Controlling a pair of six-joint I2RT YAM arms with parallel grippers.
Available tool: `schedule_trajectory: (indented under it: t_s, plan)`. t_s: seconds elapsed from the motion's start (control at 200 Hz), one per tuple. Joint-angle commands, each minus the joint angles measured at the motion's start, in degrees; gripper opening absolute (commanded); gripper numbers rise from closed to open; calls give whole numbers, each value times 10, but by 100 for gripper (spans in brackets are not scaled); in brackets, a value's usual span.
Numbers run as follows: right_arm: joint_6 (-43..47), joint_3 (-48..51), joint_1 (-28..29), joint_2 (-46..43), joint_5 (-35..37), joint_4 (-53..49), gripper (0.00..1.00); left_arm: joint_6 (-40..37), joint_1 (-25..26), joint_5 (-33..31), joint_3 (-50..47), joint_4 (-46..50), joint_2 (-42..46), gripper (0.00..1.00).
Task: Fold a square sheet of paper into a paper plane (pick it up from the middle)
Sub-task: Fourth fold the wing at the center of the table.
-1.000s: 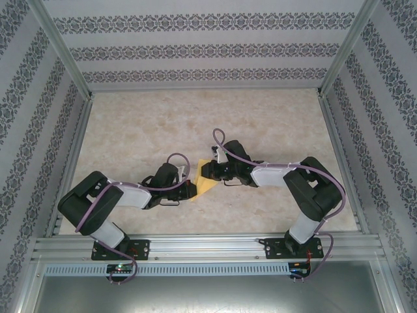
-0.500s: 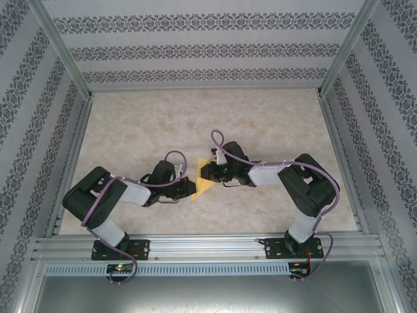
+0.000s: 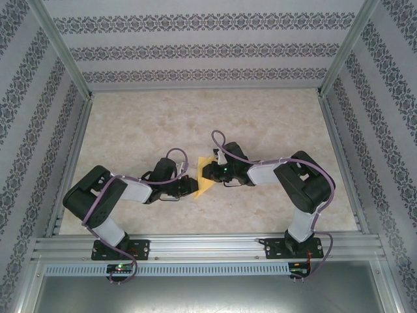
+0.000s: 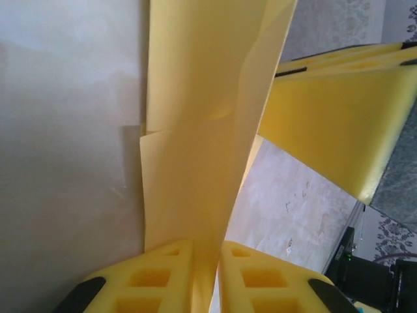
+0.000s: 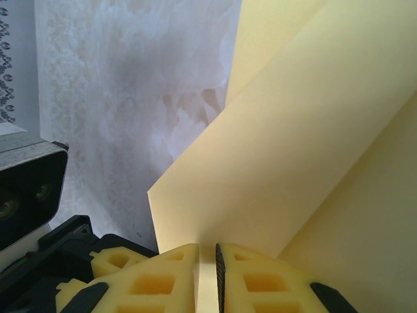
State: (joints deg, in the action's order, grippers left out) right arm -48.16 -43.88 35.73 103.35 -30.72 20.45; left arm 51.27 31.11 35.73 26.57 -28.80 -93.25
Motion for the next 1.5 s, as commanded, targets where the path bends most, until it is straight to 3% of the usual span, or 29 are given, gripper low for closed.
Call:
schedule_trajectory:
  t_s: [0.0,0.619,1.029,1.374,1.494]
  plan:
    - [-9,-5,-6,10,9,17,16,-18,-1,-23,-1,38,11,21]
    - [-18,-3,-6,11,6,31,16,-105,17,-46,32,134,33,33]
    - [-20,-1,-5,10,1,38,17,-133,35,-89,55,177,29,33]
    - [-25,2,-5,8,-2,47,17,-156,71,-203,66,215,69,35]
    - [-29,3,-4,7,-4,53,17,-165,84,-217,72,216,74,36]
